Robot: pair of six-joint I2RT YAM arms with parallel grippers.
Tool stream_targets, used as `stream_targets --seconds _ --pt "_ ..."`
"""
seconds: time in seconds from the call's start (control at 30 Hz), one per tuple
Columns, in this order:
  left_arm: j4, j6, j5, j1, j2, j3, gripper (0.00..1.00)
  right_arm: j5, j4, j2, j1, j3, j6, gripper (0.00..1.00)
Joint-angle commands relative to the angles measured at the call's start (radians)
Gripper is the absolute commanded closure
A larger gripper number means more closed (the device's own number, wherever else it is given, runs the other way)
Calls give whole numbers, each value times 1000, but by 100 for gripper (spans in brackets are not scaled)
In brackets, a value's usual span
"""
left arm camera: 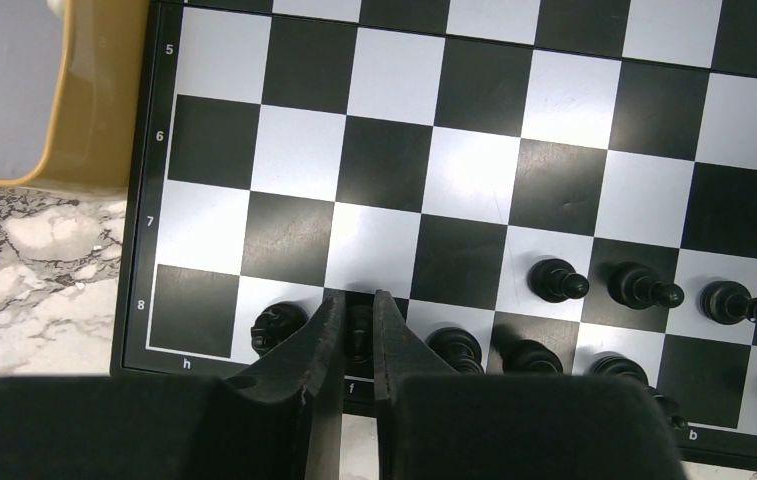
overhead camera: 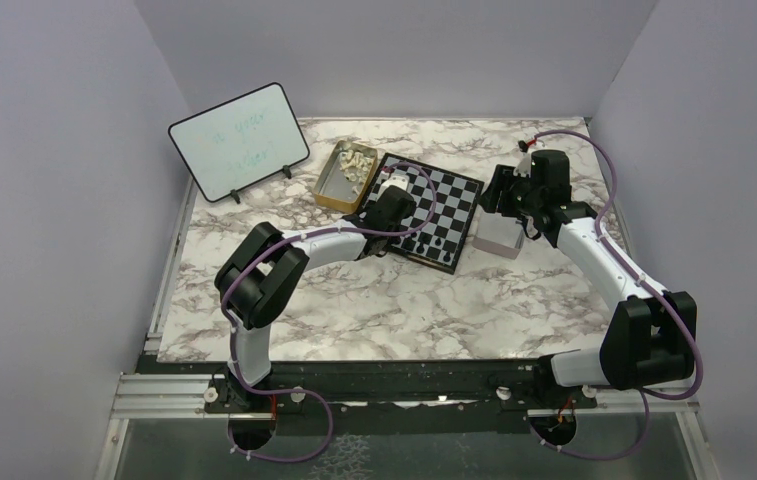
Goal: Set up the chess pieces on the board
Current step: Place the chess piece on the chessboard.
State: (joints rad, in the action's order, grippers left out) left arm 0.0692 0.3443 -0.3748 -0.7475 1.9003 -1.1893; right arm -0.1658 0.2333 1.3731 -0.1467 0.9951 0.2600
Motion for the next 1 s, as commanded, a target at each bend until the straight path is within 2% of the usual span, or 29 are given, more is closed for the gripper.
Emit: stream_targets --seconds 0.0,0.77,0.97 --pt "25 13 18 0 -12 -6 89 -13 6 -19 6 1 -13 43" --pt "60 10 17 0 -3 -11 89 -15 2 -10 5 1 -13 43" --pt "71 11 16 0 3 -25 78 -14 2 -10 5 1 -13 43"
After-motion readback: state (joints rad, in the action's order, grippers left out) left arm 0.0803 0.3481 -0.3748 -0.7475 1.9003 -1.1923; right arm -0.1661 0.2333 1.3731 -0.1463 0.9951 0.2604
